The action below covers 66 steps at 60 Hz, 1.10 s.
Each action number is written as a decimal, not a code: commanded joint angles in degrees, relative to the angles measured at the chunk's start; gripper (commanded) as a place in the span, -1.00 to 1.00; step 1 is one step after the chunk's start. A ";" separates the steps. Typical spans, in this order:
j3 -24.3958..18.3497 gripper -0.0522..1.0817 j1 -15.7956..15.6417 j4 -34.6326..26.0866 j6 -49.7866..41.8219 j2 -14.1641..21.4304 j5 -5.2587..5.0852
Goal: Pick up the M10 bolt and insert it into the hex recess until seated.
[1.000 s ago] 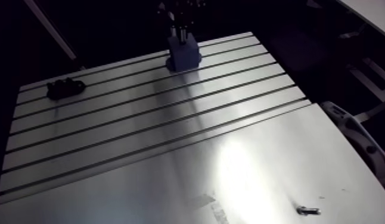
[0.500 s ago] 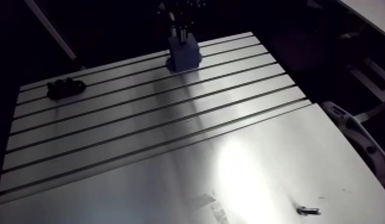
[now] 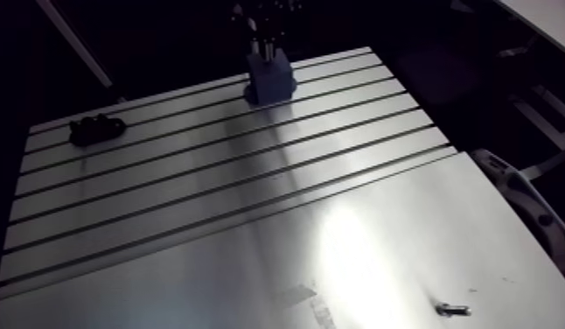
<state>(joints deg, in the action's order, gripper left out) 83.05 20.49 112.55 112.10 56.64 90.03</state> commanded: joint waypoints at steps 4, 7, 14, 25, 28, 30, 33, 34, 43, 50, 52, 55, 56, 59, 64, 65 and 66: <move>0.03 0.99 0.00 0.09 0.01 0.00 0.01; 0.04 1.00 0.00 0.46 0.01 0.00 0.01; 0.47 1.00 0.00 2.58 0.10 0.00 0.01; 0.65 1.00 0.00 2.64 0.10 0.00 0.01; 0.66 1.00 0.00 2.64 0.10 0.00 0.01; 0.66 0.99 0.00 2.64 0.10 0.00 0.01; 0.66 1.00 0.00 2.64 0.10 0.00 0.01; 0.66 1.00 0.00 2.64 0.10 0.00 0.01; 0.81 1.00 0.00 2.64 0.10 0.00 -0.08; 1.34 1.00 0.00 2.64 0.10 0.00 0.01; 1.51 1.00 0.07 2.64 0.17 0.00 0.01; 1.61 1.00 0.01 2.71 0.18 0.00 0.01; 1.70 1.00 0.00 2.72 0.18 0.00 0.01; 1.71 0.99 0.07 2.73 0.26 0.00 0.01; 1.72 1.00 0.09 2.90 0.71 0.00 0.09; 1.72 1.00 0.09 2.90 0.71 0.00 0.09; 1.72 1.00 0.09 2.90 0.71 0.00 0.09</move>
<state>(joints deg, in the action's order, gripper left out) 84.52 20.52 115.28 112.39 56.65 90.04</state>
